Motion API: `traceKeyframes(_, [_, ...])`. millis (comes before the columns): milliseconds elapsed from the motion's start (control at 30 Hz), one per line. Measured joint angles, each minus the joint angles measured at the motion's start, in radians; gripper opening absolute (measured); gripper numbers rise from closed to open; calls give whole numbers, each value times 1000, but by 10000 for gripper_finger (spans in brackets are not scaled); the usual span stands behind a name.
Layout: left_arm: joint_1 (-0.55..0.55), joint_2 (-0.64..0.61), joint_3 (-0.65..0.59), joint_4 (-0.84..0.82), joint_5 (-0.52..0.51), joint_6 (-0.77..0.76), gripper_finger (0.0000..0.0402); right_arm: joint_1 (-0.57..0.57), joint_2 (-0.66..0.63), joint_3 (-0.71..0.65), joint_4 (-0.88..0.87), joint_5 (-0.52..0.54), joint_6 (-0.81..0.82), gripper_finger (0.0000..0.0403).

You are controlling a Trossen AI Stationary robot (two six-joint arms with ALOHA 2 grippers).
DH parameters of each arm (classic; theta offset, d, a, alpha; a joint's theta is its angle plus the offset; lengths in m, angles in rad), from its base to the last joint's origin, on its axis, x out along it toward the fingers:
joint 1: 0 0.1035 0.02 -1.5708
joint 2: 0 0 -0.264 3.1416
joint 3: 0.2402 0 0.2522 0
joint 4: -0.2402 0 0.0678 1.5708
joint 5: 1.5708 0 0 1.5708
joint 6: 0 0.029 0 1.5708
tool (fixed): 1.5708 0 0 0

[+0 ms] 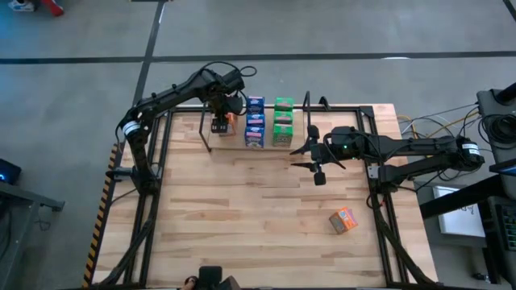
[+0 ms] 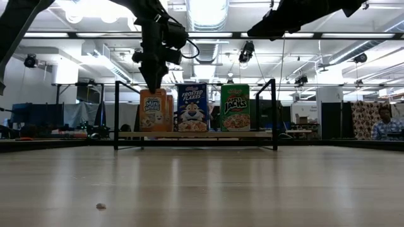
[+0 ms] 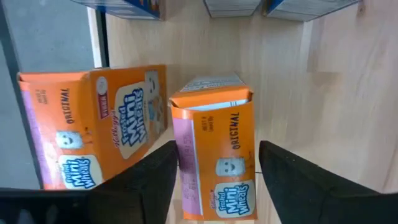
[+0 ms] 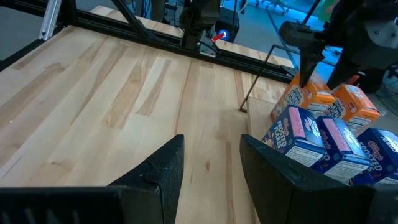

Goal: Stack cereal on shelf
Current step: Put the left orange cereal box on the shelf

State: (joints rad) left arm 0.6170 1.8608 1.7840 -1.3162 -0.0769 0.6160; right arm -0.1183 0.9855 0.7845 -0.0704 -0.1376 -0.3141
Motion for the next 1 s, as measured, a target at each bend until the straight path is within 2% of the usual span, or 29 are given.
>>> traceKeyframes(167, [0, 0, 0, 4, -3, 12, 218, 0, 0, 0, 0, 0, 0, 146])
traceKeyframes(767, [-1, -1, 0, 47, -3, 58, 220, 0, 0, 0, 0, 0, 0, 146])
traceKeyframes(1000, [-18, -9, 91, -62, 11, -6, 219, 0, 0, 0, 0, 0, 0, 146])
